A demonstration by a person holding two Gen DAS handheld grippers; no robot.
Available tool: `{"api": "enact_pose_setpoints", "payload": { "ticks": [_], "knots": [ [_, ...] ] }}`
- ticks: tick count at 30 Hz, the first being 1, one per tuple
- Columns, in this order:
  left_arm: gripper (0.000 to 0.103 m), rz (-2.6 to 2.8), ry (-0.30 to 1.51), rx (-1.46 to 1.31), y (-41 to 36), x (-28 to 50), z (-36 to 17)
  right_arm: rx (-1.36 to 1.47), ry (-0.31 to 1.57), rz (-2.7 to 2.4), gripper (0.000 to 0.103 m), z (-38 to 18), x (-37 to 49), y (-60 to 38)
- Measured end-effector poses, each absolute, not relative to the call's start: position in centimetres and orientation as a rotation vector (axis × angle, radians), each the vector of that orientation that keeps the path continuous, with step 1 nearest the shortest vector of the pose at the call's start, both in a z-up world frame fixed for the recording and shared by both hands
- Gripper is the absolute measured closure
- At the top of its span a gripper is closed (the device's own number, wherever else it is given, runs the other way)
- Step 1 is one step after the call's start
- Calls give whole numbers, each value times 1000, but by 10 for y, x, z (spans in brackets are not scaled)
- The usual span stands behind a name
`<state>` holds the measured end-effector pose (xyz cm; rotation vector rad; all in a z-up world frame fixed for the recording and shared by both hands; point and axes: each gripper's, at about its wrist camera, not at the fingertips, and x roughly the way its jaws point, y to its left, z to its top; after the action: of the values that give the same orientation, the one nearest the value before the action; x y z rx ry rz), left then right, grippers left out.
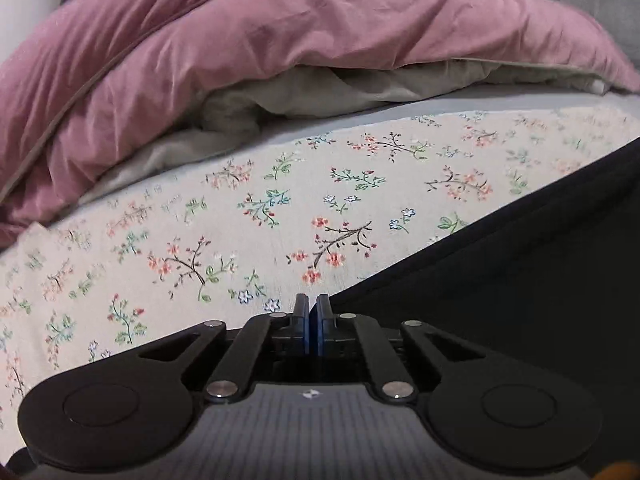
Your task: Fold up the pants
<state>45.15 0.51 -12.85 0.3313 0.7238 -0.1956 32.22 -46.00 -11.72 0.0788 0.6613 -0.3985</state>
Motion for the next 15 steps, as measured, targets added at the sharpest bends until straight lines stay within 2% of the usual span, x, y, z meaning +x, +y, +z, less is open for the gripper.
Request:
{"api": "enact_pose_setpoints", "payload": {
  "ticks": [1, 2, 3, 4, 5, 6, 8, 9, 10, 12, 15],
  "knots": [
    [72, -189, 715, 343, 3, 450, -129, 63, 699, -410, 83, -126, 330, -459],
    [65, -179, 706, 346, 3, 449, -128, 46, 722, -423, 81, -133, 335, -458],
    [50, -164, 704, 350, 4, 449, -128, 27, 745, -436, 73, -139, 340, -458],
    [40, -138, 700, 357, 6, 448, -125, 9, 761, -458, 66, -143, 343, -458],
    [26, -117, 694, 355, 11, 447, -120, -9, 761, -488, 50, -144, 343, -457],
    [25, -111, 688, 335, 17, 445, -115, -26, 762, -521, 38, -142, 343, -457],
    [21, -99, 688, 281, 28, 440, -103, -29, 757, -533, 36, -133, 340, -454],
    [12, -89, 695, 247, 33, 436, -97, -31, 745, -521, 35, -126, 336, -450],
    [8, -81, 700, 214, 38, 430, -91, -45, 733, -504, 34, -118, 334, -445],
    [0, -66, 716, 143, 48, 413, -78, -74, 709, -462, 24, -101, 327, -430],
    [0, -58, 757, 72, 58, 383, -66, -67, 689, -364, 18, -77, 317, -408]
  ]
}}
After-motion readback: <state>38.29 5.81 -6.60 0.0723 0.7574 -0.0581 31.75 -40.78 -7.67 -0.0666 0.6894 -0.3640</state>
